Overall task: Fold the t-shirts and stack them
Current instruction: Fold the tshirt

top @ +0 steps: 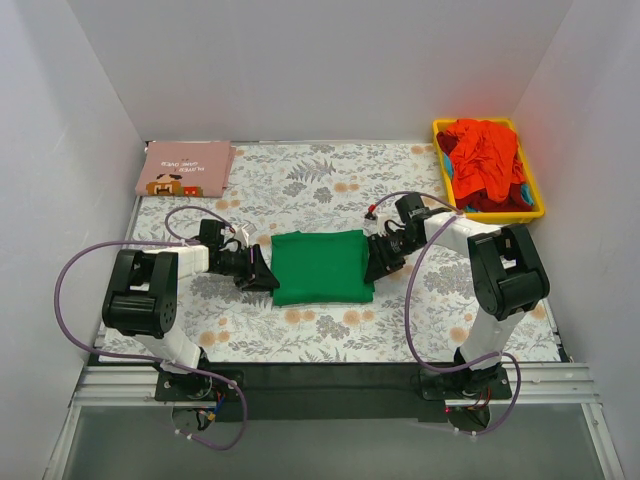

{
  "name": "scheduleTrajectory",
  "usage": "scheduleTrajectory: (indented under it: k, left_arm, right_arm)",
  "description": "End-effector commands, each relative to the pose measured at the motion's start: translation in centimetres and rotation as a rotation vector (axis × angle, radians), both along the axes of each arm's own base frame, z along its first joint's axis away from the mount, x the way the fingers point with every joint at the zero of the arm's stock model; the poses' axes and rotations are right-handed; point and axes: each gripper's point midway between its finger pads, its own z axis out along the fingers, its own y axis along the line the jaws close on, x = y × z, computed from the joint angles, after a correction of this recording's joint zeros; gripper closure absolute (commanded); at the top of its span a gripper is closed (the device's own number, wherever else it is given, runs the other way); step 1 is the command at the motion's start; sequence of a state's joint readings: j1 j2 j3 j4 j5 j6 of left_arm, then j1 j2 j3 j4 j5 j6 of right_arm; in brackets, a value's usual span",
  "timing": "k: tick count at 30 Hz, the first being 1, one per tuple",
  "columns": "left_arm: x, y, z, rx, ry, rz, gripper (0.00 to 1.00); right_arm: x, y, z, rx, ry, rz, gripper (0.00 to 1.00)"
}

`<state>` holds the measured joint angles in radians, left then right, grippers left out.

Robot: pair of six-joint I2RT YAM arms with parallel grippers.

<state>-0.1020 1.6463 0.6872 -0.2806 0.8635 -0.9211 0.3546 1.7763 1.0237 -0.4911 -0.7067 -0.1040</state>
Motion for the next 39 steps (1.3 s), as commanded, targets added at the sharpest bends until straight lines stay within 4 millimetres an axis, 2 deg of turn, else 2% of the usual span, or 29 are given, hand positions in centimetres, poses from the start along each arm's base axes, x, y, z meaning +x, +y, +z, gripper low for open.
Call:
scheduleTrajectory:
  k: [1,5,7,9,10,12,14,15,19,24,30,31,33,34,35,37,39]
  left_arm:
    - [1.0,-0.1,0.0,0.015,-0.040,-0.002,0.65]
    - [1.2,-0.1,-0.2,0.014,-0.038,0.001,0.66]
    - [1.4,-0.2,-0.3,0.014,-0.038,0.001,0.69]
    - [1.6,-0.2,-0.4,0.014,-0.040,0.002,0.78]
    - [1.6,-0.2,-0.4,0.015,-0.038,0.005,0.81]
    - [1.6,-0.2,-0.4,0.016,-0.037,0.006,0.92]
    - [1.5,0.0,-0.5,0.023,-0.039,0.011,0.99]
    - [1.5,0.1,-0.3,0.030,-0.050,0.013,1.00]
    - [1.4,0.7,-0.2,0.058,-0.071,0.034,1.00]
    - [2.0,1.8,-0.2,0.076,-0.078,0.079,1.00]
    - [1.6,1.5,-0.6,0.052,-0.041,0.059,1.00]
    - [1.7,1.3,-0.3,0.032,-0.048,0.046,0.99]
    - [1.7,1.1,0.3,0.010,-0.058,0.035,0.89]
    - [1.8,1.0,0.6,0.001,-0.068,0.031,0.84]
    - [1.9,0.9,1.3,-0.007,-0.086,0.024,0.79]
    - [2.3,1.0,1.8,0.003,-0.118,0.022,0.75]
    - [3.1,1.2,2.4,0.025,-0.163,0.030,0.72]
  right_arm:
    - [0.3,0.3,-0.4,-0.020,-0.018,0.010,0.64]
    - [0.3,0.6,-0.6,-0.019,-0.001,0.014,0.65]
    - [0.3,0.7,-0.6,-0.018,-0.002,0.017,0.68]
    - [0.2,0.7,-0.6,-0.020,-0.002,0.018,0.77]
    - [0.3,0.6,-0.6,-0.025,-0.008,0.018,0.88]
    - [0.3,0.3,-0.6,-0.033,-0.013,0.016,0.99]
    - [0.2,0.1,-0.4,-0.033,-0.019,0.013,0.99]
    - [0.2,0.0,-0.3,-0.033,-0.021,0.011,0.99]
    - [0.6,-0.9,0.3,-0.036,-0.045,-0.012,0.99]
    - [0.9,-2.3,-0.1,-0.057,-0.041,-0.040,0.99]
    - [0.3,-2.1,-0.6,-0.041,-0.012,-0.022,0.99]
    - [0.4,-1.7,-0.2,-0.016,-0.005,-0.012,0.99]
    - [0.4,-1.2,0.4,0.010,0.005,0.013,0.99]
    - [1.0,-0.9,1.1,0.029,-0.007,0.019,0.89]
    - [1.3,-0.8,1.5,0.035,-0.019,0.020,0.84]
    - [2.1,-0.7,2.4,0.035,-0.062,0.018,0.72]
    - [3.5,-0.5,3.4,0.036,-0.109,0.009,0.70]
